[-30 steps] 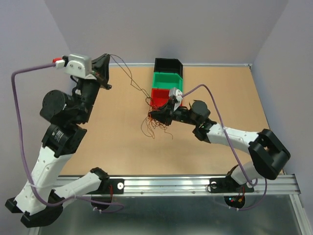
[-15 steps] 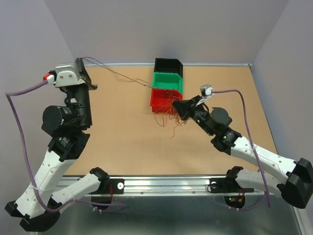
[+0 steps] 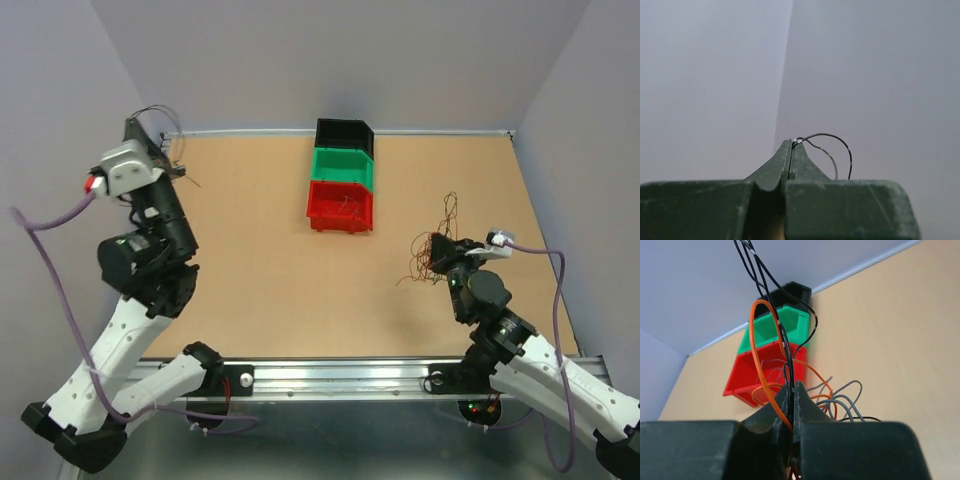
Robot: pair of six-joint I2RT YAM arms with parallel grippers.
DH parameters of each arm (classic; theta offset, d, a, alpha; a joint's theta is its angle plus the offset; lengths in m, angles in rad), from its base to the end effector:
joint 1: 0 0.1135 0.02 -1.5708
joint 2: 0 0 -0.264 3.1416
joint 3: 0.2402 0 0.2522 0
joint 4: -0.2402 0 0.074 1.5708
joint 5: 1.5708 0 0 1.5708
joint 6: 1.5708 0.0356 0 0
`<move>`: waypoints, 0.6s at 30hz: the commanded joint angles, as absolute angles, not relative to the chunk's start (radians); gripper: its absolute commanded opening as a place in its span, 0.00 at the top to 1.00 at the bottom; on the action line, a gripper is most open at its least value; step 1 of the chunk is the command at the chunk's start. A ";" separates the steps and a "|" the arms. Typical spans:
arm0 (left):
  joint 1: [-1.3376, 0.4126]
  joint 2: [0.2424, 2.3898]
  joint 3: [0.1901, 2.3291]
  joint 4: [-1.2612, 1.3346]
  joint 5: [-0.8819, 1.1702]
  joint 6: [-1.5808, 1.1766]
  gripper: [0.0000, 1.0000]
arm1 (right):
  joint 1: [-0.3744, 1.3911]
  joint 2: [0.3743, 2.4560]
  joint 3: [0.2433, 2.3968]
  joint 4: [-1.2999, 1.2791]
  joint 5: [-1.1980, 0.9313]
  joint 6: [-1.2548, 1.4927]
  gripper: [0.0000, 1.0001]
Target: Untangle the cables
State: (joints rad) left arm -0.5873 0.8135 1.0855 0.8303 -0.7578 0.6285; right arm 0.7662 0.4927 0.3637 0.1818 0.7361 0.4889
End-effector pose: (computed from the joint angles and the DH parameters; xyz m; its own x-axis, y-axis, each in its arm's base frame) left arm 0.0998 -0.0370 0.5180 0.6856 0.0567 -0.7258 -0.3201 0.9189 -0.2306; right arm 0.1162 0.0787 0.2717 0.0191 0.5015 -0.8650 -0.0450 0.8647 0.5003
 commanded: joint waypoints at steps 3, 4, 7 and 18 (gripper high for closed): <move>-0.586 0.963 1.045 0.756 -0.537 0.509 1.00 | 0.765 0.587 0.385 0.209 0.580 0.445 0.94; -0.587 0.983 1.052 0.740 -0.529 0.480 1.00 | 0.764 0.619 0.396 0.210 0.569 0.443 0.91; -0.587 1.067 1.084 0.681 -0.522 0.477 1.00 | 0.764 0.762 0.426 0.227 0.601 0.437 0.72; -0.586 1.209 1.032 0.704 -0.466 0.365 1.00 | 0.764 1.288 0.647 0.521 0.612 0.258 0.02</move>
